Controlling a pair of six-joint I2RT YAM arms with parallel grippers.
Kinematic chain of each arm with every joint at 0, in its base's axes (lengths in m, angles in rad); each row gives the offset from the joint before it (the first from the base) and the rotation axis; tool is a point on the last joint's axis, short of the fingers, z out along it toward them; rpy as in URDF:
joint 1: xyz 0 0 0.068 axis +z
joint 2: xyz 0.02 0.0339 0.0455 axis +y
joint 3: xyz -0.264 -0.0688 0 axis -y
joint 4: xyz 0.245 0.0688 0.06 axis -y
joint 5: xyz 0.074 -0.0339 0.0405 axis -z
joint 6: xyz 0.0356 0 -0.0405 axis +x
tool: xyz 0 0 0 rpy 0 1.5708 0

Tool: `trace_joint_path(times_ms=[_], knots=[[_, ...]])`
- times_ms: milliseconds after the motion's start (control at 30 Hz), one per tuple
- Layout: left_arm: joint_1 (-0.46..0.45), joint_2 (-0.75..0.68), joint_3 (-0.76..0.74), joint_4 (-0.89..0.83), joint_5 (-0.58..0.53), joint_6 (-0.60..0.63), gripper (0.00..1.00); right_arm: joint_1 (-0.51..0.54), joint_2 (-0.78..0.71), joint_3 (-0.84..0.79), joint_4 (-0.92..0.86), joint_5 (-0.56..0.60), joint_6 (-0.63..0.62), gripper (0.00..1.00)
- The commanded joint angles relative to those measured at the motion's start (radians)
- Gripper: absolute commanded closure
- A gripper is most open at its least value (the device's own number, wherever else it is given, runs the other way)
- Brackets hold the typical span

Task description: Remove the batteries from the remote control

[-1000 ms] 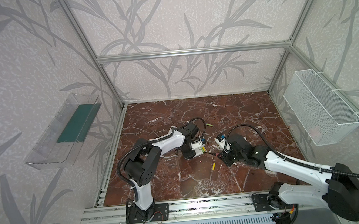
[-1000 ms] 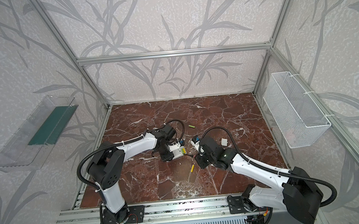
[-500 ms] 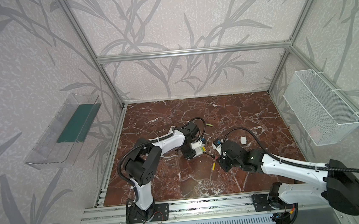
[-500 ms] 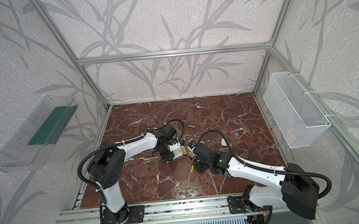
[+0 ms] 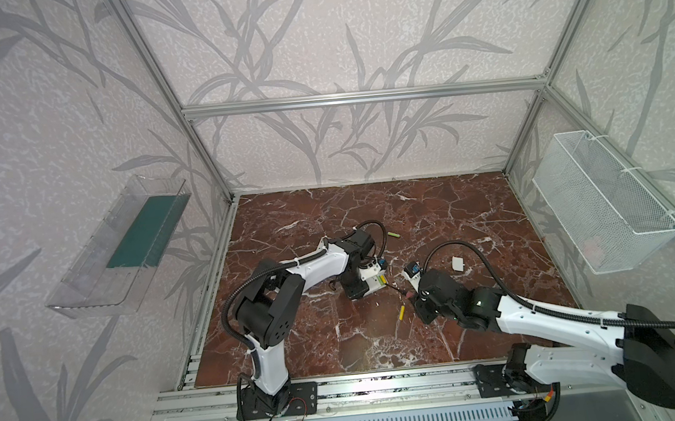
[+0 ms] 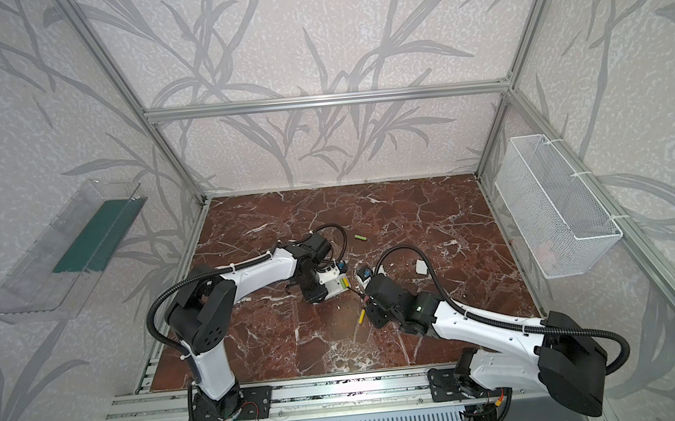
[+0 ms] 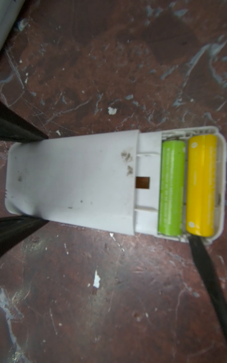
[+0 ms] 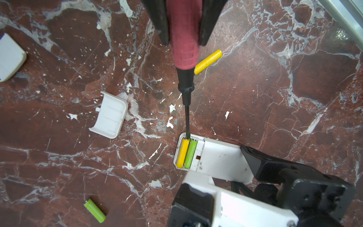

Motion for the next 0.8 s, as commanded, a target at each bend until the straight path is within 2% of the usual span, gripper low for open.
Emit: trace_joint_path(times_ms=[0, 233, 767], knots=[[-0.012, 0.063, -0.017, -0.01, 0.053, -0.001, 0.88, 0.0, 0.0, -0.006, 0.022, 0.003, -0.009, 1.0], [-0.014, 0.069, -0.009, -0.016, 0.055, -0.003, 0.89, 0.0, -0.023, -0.011, 0.054, -0.038, -0.019, 1.0], [-0.014, 0.075, -0.006, -0.02, 0.053, -0.005, 0.89, 0.0, -0.018, -0.003, 0.041, -0.029, -0.022, 1.0]])
